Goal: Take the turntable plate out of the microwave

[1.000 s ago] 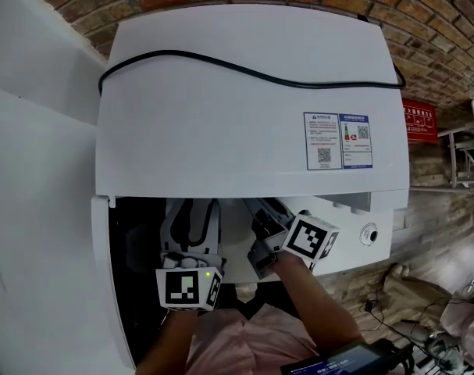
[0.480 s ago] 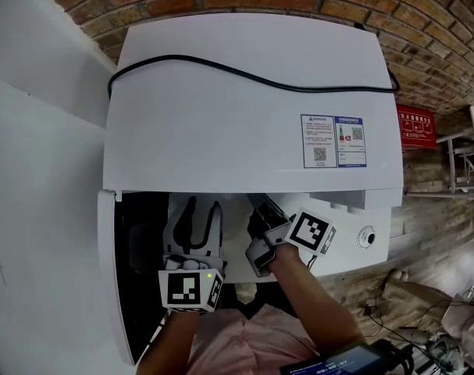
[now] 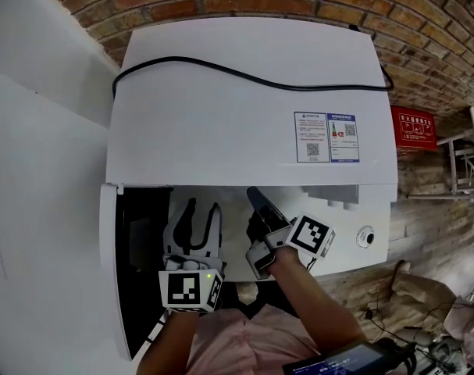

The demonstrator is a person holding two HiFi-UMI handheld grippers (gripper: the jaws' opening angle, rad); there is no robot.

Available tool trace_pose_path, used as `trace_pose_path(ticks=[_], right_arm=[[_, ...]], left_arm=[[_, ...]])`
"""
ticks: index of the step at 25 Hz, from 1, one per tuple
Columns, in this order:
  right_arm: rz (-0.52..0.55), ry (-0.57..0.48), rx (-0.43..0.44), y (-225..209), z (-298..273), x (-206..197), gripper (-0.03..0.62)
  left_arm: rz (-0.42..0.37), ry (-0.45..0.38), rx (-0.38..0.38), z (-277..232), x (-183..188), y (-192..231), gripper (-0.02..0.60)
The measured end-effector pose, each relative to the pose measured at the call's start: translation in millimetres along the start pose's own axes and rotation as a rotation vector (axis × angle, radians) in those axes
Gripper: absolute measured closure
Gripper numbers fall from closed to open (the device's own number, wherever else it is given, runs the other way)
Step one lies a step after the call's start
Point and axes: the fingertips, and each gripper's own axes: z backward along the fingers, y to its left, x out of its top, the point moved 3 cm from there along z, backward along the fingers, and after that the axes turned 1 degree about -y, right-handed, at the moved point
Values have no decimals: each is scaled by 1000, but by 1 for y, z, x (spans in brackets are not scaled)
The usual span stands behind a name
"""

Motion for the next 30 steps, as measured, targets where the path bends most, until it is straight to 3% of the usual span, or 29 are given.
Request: trace_pose_path(ticks=[8, 13, 20, 21, 23, 30], right_arm=[[41, 15, 101, 5, 14, -17, 577], [38, 34, 97, 2, 23, -24, 576], [81, 33, 156, 9, 24, -28, 561], [83, 31, 160, 8, 24, -27, 550], [79, 28, 158, 5, 23, -24, 448], [7, 16, 101, -11, 4, 1, 386]], left_arm=[[-7, -3, -1, 5, -2, -5, 408], [-3, -4, -4, 7, -5, -9, 408], [-3, -9, -2, 12, -4, -11, 408], [-4, -11, -2, 12, -3, -11, 408], [-5, -15, -1, 13, -2, -11, 408], [-6, -21, 13, 13, 0, -8, 408]])
